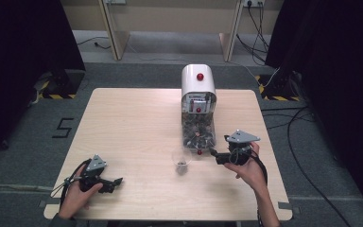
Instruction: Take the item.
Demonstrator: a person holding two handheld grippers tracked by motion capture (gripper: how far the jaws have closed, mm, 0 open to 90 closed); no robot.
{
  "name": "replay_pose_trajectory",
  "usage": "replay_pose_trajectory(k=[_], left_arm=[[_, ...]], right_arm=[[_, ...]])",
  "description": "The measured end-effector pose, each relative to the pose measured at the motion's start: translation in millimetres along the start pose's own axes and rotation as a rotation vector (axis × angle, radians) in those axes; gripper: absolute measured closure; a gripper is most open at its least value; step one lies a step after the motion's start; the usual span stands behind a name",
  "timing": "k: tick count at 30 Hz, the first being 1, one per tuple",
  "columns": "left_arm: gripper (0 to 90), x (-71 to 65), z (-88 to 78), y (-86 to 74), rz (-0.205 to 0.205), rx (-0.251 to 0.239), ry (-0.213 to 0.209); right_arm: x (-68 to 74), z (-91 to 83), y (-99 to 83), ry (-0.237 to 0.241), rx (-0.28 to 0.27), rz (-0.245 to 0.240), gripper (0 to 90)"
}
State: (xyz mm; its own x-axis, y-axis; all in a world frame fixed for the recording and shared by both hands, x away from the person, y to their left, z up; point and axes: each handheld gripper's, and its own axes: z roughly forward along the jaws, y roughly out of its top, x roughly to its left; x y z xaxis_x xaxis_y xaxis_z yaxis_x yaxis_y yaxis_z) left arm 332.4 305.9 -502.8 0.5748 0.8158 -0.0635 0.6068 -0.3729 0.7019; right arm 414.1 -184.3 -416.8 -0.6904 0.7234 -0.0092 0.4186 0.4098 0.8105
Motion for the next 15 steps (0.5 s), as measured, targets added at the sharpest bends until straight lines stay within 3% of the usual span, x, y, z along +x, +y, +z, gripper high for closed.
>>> replay_pose_trajectory(k=[15], left_arm=[[0.0,0.0,0.0,0.0,0.000,0.000,0.000]], right_arm=[[-4.1,-5.7,-17.5,-0.011,0.022,0.029,19.6]])
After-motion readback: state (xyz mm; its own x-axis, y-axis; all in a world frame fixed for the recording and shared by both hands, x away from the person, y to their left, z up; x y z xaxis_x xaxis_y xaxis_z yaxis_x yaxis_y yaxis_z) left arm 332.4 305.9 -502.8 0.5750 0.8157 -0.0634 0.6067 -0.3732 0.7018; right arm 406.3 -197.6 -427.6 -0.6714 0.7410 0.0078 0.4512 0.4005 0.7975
